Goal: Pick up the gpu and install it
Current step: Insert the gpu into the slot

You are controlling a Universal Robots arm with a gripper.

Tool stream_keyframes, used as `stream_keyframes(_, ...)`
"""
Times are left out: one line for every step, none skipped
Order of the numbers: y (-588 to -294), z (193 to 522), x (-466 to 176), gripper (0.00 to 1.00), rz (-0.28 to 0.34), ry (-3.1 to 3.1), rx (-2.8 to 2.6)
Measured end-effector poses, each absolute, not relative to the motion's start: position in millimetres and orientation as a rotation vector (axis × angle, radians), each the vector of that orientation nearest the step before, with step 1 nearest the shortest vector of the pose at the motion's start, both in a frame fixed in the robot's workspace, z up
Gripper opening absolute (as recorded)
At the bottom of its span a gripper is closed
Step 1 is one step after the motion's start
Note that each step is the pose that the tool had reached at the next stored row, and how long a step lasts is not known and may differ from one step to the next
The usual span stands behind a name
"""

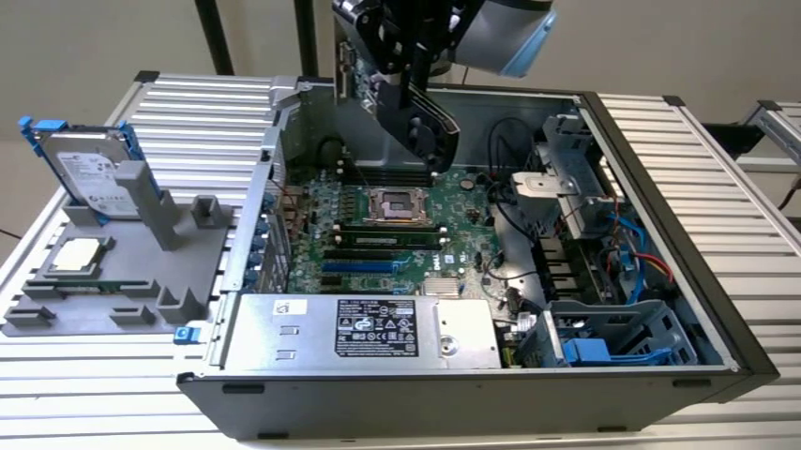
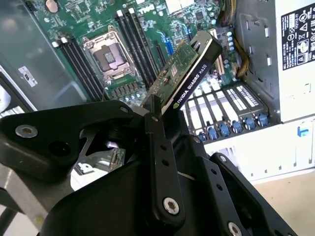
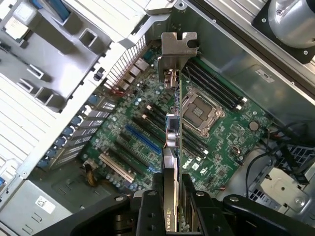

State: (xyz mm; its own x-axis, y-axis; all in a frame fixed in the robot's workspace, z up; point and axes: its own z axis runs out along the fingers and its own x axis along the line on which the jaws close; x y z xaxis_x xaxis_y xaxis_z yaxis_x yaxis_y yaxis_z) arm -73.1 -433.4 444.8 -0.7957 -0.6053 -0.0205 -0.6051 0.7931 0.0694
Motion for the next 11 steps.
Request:
stream_keyframes(-433.4,444.8,-73.1,0.0,-0.114,-2.969,1.013)
stream_keyframes(-433.4,444.7,-73.1,0.0,-0.114,-2.965,1.022)
stream_keyframes(-433.4,444.7,-73.1,0.0,-0.114,-2.962,1.032)
stream_keyframes(-433.4,444.7,-73.1,0.0,-0.114,-2.958,1.041)
stream_keyframes(-433.4,444.7,-73.1,0.0,-0.114,-2.955,1.05)
stream_keyframes(-433.4,444.7,-73.1,0.0,-0.114,-2.951,1.06)
stream_keyframes(-433.4,444.7,-73.2,0.0,-0.113,-2.947,1.069)
stream_keyframes(-433.4,444.8,-73.1,0.0,-0.113,-2.944,1.078)
stream_keyframes(-433.4,444.7,-73.1,0.0,-0.113,-2.94,1.088)
stream_keyframes(-433.4,444.7,-73.1,0.0,-0.113,-2.936,1.097)
stream_keyframes(-433.4,444.7,-73.1,0.0,-0.113,-2.933,1.106)
